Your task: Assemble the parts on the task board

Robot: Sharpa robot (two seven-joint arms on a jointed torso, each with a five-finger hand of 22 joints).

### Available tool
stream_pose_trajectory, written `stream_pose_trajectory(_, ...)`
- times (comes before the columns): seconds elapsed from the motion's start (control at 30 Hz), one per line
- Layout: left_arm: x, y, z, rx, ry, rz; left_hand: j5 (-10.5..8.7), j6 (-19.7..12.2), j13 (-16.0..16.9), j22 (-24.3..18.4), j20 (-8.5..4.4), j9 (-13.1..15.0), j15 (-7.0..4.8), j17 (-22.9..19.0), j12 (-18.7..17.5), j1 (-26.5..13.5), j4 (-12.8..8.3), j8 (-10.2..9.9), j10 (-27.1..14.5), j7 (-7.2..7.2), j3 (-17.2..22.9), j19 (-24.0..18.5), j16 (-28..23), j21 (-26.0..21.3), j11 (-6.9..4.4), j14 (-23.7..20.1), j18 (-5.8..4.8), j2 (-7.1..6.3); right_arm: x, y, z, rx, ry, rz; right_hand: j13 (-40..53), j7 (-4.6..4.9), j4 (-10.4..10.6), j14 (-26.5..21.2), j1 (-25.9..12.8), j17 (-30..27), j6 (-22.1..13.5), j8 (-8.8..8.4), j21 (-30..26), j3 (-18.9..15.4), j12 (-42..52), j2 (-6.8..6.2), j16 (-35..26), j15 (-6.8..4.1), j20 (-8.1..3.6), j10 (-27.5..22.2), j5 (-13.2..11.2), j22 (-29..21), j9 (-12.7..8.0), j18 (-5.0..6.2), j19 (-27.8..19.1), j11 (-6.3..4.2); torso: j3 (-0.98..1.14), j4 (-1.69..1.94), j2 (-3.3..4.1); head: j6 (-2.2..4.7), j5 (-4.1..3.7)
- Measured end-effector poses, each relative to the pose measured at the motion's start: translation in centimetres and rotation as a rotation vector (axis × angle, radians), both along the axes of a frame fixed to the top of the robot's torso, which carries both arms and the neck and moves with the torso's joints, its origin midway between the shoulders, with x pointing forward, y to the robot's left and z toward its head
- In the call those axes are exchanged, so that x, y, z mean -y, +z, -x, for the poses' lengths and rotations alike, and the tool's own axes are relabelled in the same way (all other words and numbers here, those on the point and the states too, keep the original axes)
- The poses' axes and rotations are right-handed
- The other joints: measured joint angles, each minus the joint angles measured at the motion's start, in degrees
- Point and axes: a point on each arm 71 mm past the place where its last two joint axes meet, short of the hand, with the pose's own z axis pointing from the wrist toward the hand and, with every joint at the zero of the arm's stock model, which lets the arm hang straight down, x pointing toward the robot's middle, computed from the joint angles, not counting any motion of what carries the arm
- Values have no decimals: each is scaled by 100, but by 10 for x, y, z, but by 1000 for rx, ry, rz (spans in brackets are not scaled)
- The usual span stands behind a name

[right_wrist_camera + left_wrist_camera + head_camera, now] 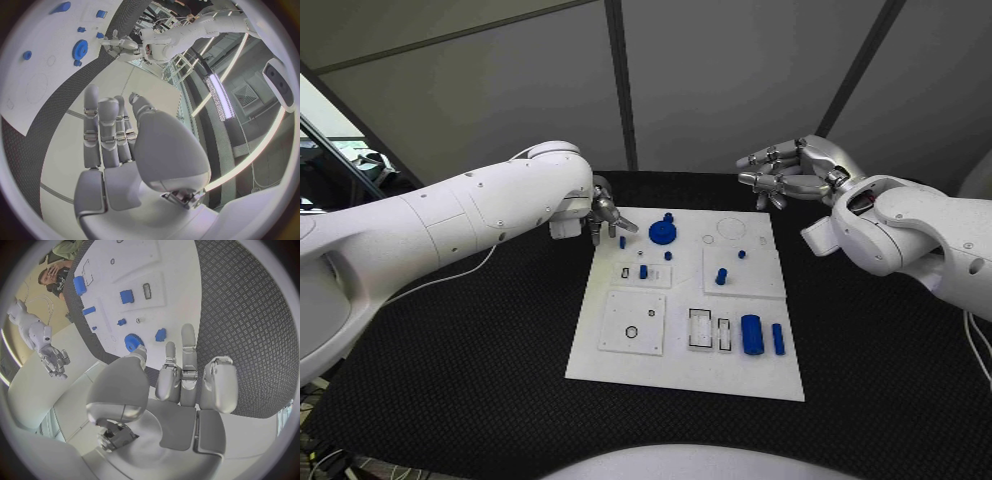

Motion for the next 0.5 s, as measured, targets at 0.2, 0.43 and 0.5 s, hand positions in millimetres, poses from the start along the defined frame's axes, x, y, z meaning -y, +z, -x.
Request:
stream_pose_trajectory(0.2, 2, -5, 1, -18, -15, -3, 0, 13, 0, 0, 0, -43, 0, 0, 26, 167, -19, 0, 0, -13, -28, 0, 0, 0, 0, 0, -1, 45, -1, 0, 0, 0, 1, 0, -2, 0, 0, 0, 0, 0, 0, 0, 0, 0, 0, 0, 0, 0, 0, 0, 0, 0, 0, 0, 0, 0, 0, 2, 0, -8, -4)
stream_pose_trajectory(0.43, 3, -9, 1, -31, -25, -5, 0, 21, -1, 0, 21, -84, 0, 0, 26, 345, -18, 0, 0, -21, -28, 21, 0, 0, 0, 0, 0, 139, -1, 0, 0, 0, 2, 0, -7, 0, 0, 0, 0, -1, 0, 0, 0, 0, 0, 0, 0, 0, 0, 0, 0, 1, 0, 0, 0, 0, 0, 3, -1, -24, -5)
stream_pose_trajectory(0.5, 3, -10, 1, -33, -25, -6, 0, 21, -1, 0, 21, -100, 0, 0, 26, 407, -25, 0, 0, -21, -22, 21, 0, 0, 0, 0, -1, 179, -1, 0, 0, 0, 2, 0, -7, 0, 0, 0, 0, -1, 0, 0, 0, 0, 0, 0, 0, 0, 0, 0, 0, 1, 0, 0, 0, 0, -1, 3, -1, -25, -7)
